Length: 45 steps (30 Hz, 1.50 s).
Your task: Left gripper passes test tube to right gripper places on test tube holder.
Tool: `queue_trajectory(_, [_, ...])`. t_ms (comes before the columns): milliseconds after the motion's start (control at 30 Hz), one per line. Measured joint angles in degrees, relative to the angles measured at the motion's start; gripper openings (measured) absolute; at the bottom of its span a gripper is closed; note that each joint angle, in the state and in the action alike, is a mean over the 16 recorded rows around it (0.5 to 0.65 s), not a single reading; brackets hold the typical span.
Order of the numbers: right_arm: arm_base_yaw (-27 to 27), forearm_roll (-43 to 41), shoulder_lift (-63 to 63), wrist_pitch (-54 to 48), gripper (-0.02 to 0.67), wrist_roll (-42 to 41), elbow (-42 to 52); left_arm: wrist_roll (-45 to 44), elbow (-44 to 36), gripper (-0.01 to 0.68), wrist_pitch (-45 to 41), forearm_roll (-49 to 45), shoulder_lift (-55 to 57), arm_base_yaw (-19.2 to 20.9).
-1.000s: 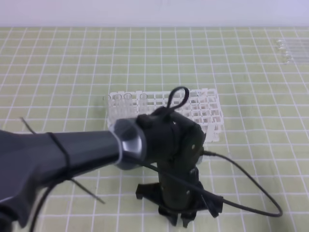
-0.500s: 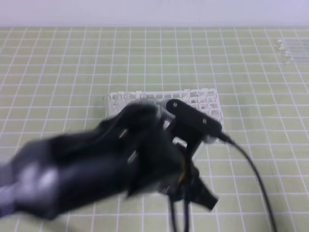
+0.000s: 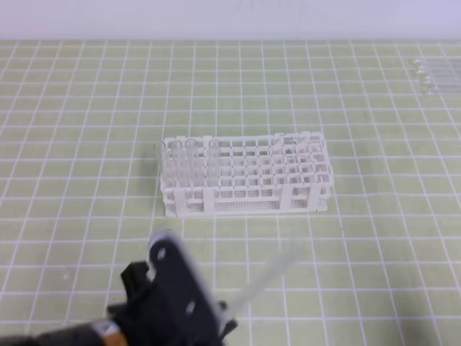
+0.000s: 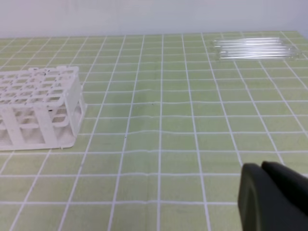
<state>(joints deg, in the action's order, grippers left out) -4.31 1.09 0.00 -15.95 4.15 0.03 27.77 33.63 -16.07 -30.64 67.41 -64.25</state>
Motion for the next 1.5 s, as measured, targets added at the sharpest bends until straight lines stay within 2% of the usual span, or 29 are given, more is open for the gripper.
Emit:
queue_trajectory(233, [0.0, 0.0, 0.0, 0.0, -0.017, 0.0, 0.0, 0.69, -6.72, 0.037, 8.79, -5.44, -3.48, 0.01])
queue_trajectory(300, [0.0, 0.0, 0.0, 0.0, -0.017, 0.0, 0.0, 0.88, -7.36, 0.025, 10.95, -6.14, -3.65, 0.02])
queue_trajectory(467, [0.0, 0.0, 0.0, 0.0, -0.017, 0.0, 0.0, 1.11, -7.62, 0.055, 16.19, -6.83, -3.48, -0.02])
queue_trajectory(633, [0.0, -0.11, 0.0, 0.0, -0.017, 0.0, 0.0, 1.02, -7.62, 0.043, 21.16, -7.64, -2.82, 0.0])
queue_trajectory(1100, [0.0, 0.09, 0.0, 0.31, -0.017, 0.0, 0.0, 2.1, -7.63, 0.031, 24.9, -8.04, 0.0, 0.02])
queue_trajectory(1267, [0.0, 7.62, 0.0, 2.31, -0.017, 0.09, 0.0, 2.29, -7.63, 0.025, 26.42, -8.03, 0.27, 0.03])
queue_trajectory(1500, [0.0, 31.57, 0.0, 6.29, -0.017, 0.16, 0.0, 1.93, -7.62, 0.037, 29.74, -7.77, 1.63, 0.0])
